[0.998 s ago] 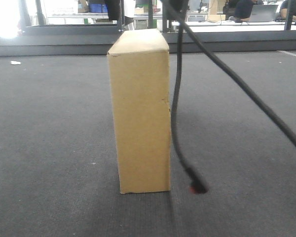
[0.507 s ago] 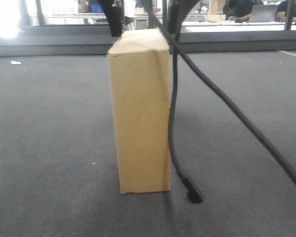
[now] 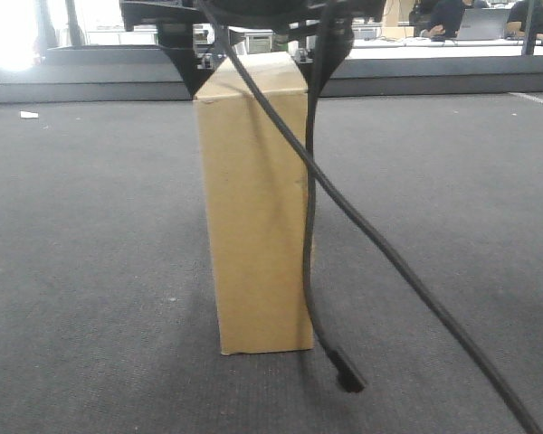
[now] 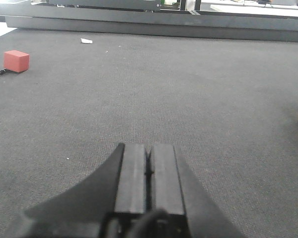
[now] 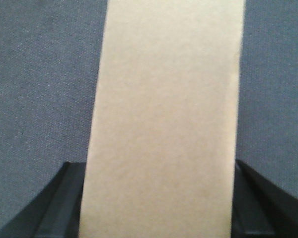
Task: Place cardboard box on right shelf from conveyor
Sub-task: 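Lower the right gripper over the tan box and close on it, then lift the tan box off the conveyor with the right gripper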
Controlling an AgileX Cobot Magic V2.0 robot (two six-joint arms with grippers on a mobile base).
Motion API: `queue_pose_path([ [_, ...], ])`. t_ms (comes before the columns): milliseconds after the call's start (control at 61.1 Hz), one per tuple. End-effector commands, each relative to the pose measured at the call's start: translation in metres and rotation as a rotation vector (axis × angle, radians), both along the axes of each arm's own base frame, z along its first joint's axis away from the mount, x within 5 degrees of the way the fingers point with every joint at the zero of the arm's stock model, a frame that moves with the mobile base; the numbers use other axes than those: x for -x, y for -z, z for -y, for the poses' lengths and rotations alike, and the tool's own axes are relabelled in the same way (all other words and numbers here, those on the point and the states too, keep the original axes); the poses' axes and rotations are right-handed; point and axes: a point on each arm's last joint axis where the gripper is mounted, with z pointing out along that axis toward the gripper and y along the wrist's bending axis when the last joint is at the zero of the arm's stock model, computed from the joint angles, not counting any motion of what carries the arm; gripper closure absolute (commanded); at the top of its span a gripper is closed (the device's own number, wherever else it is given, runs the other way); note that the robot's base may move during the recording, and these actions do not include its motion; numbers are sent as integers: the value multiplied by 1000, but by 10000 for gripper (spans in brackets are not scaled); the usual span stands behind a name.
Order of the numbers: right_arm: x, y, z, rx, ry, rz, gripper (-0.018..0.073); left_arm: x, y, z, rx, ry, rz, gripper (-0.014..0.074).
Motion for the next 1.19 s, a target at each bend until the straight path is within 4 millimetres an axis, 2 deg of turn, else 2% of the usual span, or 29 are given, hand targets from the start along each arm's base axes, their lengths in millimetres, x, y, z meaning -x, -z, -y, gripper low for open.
queue_pose_path([
  [0,4,-36,11,-56,-8,87,178,1,-6,-1,14,-8,90,713],
  [115,3,-47,22,-56,-8,105,367,1,-6,-1,14,-8,90,713],
  [196,4,-61,35,-56,-20,137,415,1,-6,-1,14,-8,90,712],
  [376,12,-89,73,-29,-77,212,419,1,-6,-1,14,-8,90,712],
  [524,29,-87,118,-53,-89,227,419,1,-6,-1,14,-8,90,713],
  [704,67,-81,179,-103,-50,332,419,1,-6,-1,14,-8,90,713],
  [818,96,-78,208,-72,-47,421,419,1,-6,-1,14,-8,90,713],
  [933,126,-78,223,-43,-73,480,419,1,-6,-1,14,-8,90,713],
  [982,144,-83,231,-62,-70,527,419,1,-6,-1,14,-8,90,713],
  [1178,190,-96,252,-116,-58,669,419,1,-6,-1,14,-8,90,713],
])
